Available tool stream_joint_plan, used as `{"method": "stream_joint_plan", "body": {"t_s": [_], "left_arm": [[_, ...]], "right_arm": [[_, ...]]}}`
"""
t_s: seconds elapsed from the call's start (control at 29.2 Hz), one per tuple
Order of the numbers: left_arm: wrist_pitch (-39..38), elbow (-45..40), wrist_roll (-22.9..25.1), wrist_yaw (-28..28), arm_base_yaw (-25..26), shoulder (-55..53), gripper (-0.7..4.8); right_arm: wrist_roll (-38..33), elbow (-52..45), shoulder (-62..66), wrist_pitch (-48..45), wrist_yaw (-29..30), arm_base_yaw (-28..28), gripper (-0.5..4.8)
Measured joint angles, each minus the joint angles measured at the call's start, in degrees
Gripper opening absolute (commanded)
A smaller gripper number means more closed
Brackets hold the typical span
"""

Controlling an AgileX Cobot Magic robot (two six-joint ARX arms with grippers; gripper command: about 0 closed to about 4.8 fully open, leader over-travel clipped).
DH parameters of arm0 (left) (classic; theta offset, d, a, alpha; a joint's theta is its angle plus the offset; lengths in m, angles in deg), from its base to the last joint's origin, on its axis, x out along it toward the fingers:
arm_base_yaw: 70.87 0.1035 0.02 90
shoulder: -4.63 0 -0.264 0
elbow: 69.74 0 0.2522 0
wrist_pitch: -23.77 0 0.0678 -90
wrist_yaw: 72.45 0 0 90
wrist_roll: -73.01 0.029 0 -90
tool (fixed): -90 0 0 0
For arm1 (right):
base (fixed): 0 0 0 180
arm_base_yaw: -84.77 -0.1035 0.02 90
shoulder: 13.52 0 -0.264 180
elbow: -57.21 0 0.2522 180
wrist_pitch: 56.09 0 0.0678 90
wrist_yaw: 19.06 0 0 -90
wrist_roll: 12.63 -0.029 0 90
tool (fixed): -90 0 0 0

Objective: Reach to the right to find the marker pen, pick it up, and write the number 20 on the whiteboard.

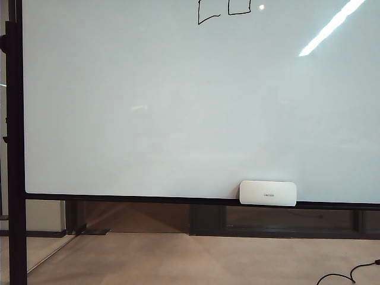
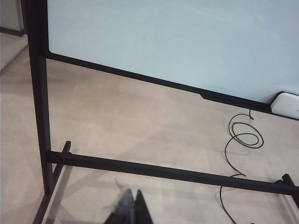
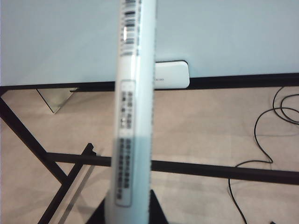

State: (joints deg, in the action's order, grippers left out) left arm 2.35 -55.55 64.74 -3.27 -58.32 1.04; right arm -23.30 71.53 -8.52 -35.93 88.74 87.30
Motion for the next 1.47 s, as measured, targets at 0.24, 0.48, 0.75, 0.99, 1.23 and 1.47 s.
{"method": "stream_joint_plan", "body": {"t_s": [0.24,0.48,0.75,0.99,1.23,1.47], "left_arm": [[-0.4,0.1,-0.4,-0.7,0.0,0.0,-0.05],[-0.5,0.1,-2.5,-1.1,0.0,0.0,-0.04],[-0.5,0.1,-5.5,-0.9,0.0,0.0,-0.04],[-0.5,0.1,-5.6,-0.9,0.0,0.0,-0.04],[-0.5,0.1,-5.6,-0.9,0.0,0.0,-0.04],[-0.5,0.1,-5.6,-0.9,0.0,0.0,-0.04]], "right_arm": [[0.2,-0.3,0.0,2.6,-1.4,0.0,-0.01],[0.2,-0.3,0.0,2.6,-2.7,0.0,-0.01],[0.3,-0.3,0.0,2.6,-2.7,0.0,-0.01],[0.2,-0.3,0.0,2.6,-2.7,0.0,-0.01],[0.2,-0.3,0.0,2.6,-2.6,0.0,0.0],[0.2,-0.3,0.0,2.6,-2.7,0.0,-0.01]]}}
